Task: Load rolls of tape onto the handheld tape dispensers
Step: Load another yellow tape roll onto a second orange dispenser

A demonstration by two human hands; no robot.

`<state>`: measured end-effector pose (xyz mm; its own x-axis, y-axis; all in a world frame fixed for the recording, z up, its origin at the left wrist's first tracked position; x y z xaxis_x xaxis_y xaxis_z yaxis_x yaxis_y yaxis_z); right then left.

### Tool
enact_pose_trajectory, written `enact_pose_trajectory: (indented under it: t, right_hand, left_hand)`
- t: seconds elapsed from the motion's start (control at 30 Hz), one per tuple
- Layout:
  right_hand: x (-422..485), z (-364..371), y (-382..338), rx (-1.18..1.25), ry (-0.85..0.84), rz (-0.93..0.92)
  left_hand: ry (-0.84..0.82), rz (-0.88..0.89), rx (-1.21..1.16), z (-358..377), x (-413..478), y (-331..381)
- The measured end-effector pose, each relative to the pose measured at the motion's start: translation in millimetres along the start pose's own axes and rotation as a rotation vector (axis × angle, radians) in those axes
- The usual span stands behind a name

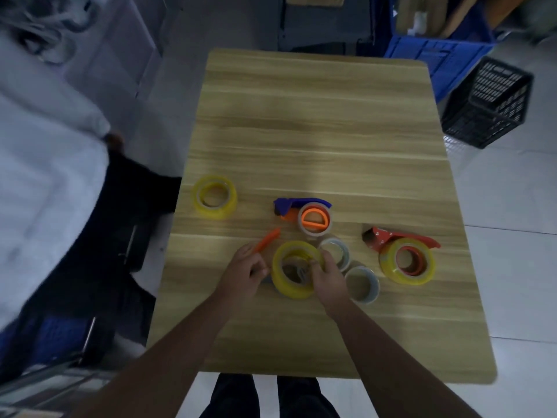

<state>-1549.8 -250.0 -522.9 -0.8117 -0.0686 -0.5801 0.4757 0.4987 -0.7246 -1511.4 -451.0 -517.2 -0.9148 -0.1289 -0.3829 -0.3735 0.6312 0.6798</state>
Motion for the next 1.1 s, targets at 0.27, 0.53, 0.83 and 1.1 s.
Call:
enact_pose_trajectory:
  t: [0.27,0.53,0.83,1.1]
  right_hand:
    - [4,19,25,0.191,-0.079,0.229]
    - [-4,32,29,-0.029,0.072,-0.095]
    - [-2,47,34,-0.328,0.083,0.011]
    - [-3,52,33,-0.601,0.134,-0.003]
  left_hand:
    - [-0.018,-0.094,-0.057,12,-7,-11]
    - [-0.022,-0.098,-0.012,9,-14,-15]
    - [-0.033,-0.050,0.141,6,-10,-26]
    - [0.151,-0.060,0.282,12,-16,-33]
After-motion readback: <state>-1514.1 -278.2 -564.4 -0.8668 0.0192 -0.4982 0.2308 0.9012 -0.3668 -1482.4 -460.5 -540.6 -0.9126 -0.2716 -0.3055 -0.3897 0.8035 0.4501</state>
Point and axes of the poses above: each hand's wrist, its own x-axis towards the middle knuckle, its own z-axis out of the palm, y = z × x, the point moved 2 cm from there along x, towards the middle knuckle, and after that the axes turned 2 degrees about -y, right-handed, at the moved point
